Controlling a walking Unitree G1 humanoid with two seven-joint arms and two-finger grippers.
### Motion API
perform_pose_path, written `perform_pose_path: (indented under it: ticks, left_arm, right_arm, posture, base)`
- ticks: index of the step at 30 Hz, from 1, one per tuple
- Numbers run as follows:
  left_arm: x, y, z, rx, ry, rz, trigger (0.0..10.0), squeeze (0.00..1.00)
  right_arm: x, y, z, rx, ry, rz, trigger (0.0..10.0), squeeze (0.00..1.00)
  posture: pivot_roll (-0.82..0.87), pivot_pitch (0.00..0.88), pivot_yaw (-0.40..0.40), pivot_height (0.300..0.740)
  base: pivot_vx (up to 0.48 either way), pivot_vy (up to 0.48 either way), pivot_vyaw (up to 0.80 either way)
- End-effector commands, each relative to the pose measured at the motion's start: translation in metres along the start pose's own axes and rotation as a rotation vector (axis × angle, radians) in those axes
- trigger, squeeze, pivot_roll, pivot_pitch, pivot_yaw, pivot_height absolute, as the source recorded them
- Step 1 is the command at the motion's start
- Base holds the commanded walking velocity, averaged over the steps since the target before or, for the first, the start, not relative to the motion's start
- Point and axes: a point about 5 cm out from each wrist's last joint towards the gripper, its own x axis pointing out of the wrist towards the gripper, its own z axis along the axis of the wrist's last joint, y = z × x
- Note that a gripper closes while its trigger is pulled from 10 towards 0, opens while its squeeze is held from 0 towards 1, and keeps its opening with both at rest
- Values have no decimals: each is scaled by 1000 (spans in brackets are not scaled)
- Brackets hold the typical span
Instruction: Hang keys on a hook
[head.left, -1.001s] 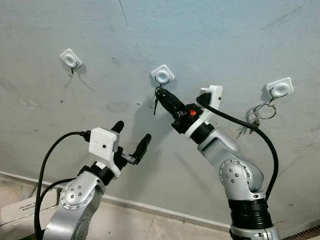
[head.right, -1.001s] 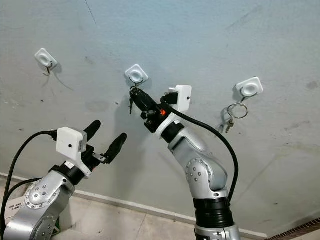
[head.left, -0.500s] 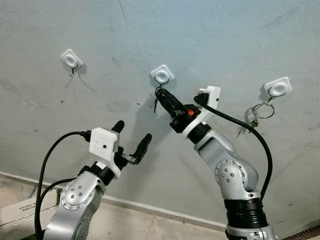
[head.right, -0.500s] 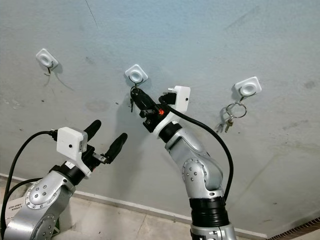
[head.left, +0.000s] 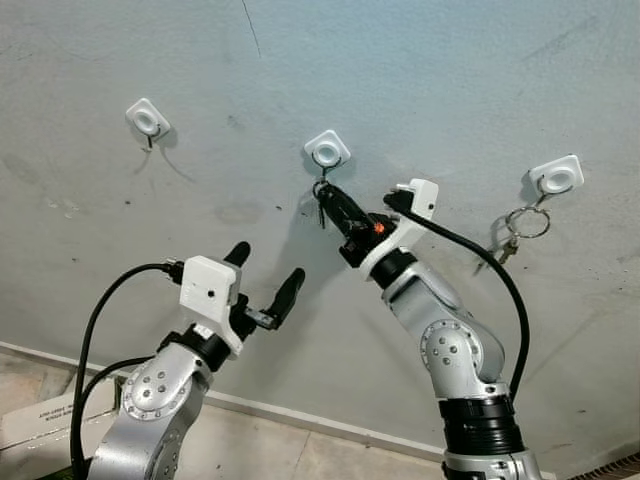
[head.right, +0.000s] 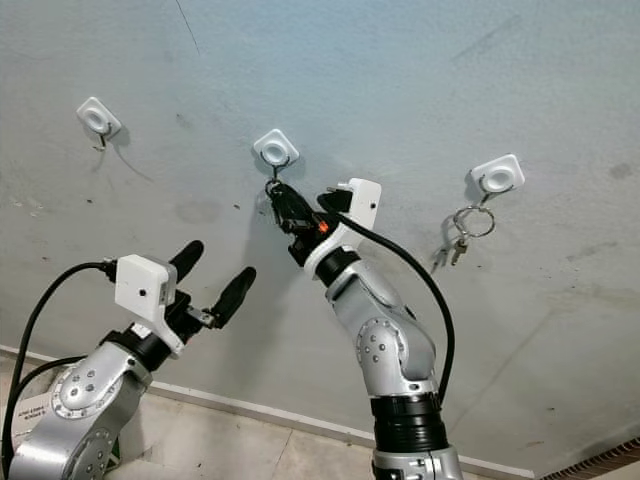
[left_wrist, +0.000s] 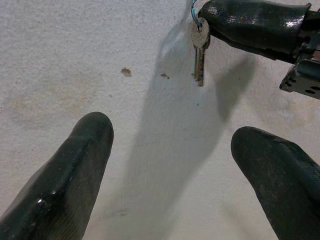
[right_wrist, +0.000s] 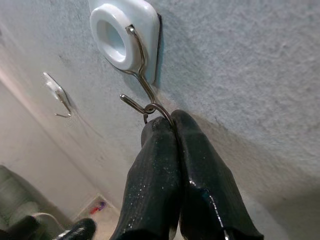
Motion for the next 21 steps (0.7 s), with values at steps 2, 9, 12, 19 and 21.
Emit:
perform_pose_path:
  ticks: [2, 9, 12, 19, 21]
  left_arm:
    - [1, 0, -2, 7, 11, -3, 10000, 0]
    - [2, 0, -1, 10, -1, -6, 10000, 0]
    - [2, 0, 0, 11, -4, -6, 10000, 0]
    - [4, 0, 1, 13, -14, -6, 10000, 0]
    - [5, 1, 1, 15, -16, -4, 10000, 0]
  right_arm:
    - [-12, -20, -13, -122, 68, -114, 10000, 1000]
    - [-16, -19, -6, -455, 38, -131, 10000, 1000]
    - [-19, -22, -7, -484, 46, -136, 10000, 1000]
    - [-29, -30, -18, -547, 76, -161, 10000, 1000]
    - [-30, -31, -18, -541, 73, -162, 10000, 1000]
  posture:
    - [114, 12, -9, 740]
    - [111, 12, -6, 740]
    - [111, 12, -6, 740]
    - [109, 9, -7, 740]
    - [109, 3, -6, 740]
  base:
    - [0, 0, 0]
    - [0, 0, 0]
    - [0, 0, 0]
    - [0, 0, 0]
    - [0, 0, 0]
